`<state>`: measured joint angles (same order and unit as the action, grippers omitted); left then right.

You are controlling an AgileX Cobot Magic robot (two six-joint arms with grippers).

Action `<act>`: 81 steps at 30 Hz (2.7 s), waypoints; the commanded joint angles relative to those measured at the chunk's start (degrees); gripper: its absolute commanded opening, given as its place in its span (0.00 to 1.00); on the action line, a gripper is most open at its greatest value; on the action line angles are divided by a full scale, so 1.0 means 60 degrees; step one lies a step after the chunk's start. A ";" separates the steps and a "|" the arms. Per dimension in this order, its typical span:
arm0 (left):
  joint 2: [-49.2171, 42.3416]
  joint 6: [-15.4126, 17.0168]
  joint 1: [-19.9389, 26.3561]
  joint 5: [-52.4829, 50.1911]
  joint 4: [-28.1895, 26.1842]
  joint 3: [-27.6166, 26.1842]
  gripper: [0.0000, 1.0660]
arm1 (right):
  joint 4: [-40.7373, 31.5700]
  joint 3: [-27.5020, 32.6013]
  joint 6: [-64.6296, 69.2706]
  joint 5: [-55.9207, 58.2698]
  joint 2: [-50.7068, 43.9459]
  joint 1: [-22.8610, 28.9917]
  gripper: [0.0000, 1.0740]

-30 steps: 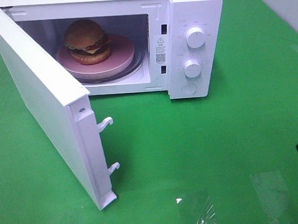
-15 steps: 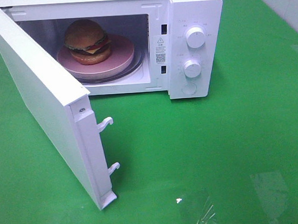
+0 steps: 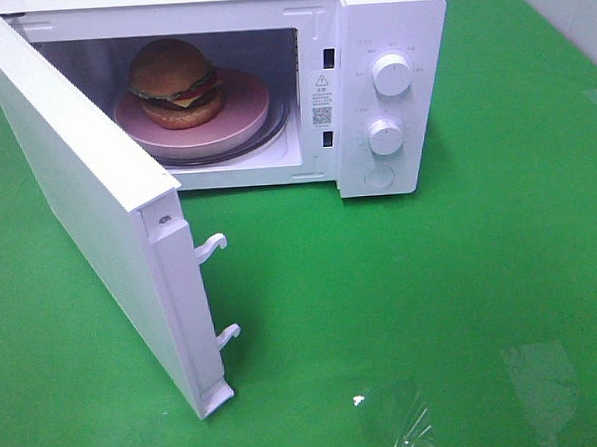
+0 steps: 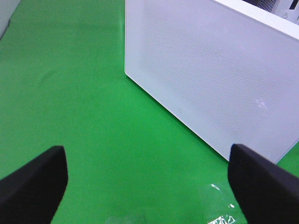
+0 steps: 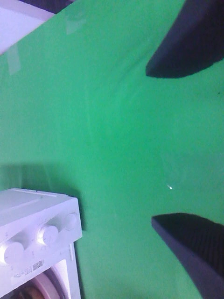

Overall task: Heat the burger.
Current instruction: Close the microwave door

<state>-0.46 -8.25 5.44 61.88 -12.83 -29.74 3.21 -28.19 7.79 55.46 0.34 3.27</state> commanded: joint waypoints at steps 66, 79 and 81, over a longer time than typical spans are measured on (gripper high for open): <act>0.1432 0.0411 0.0029 -0.1919 -0.0076 -0.0525 0.30 | -0.0019 0.0010 -0.0086 -0.0067 -0.0334 -0.0076 0.71; 0.3896 0.0411 0.0029 -0.4880 0.0105 -0.0449 0.00 | -0.0019 0.0010 -0.0086 -0.0067 -0.0334 -0.0076 0.71; 0.3982 0.0411 0.0029 -0.5233 0.0105 -0.0363 0.00 | -0.0019 0.0010 -0.0086 -0.0067 -0.0334 -0.0076 0.71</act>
<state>23.38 -6.13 5.44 31.86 -12.38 -31.63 3.21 -28.19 7.68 55.52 -0.23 2.86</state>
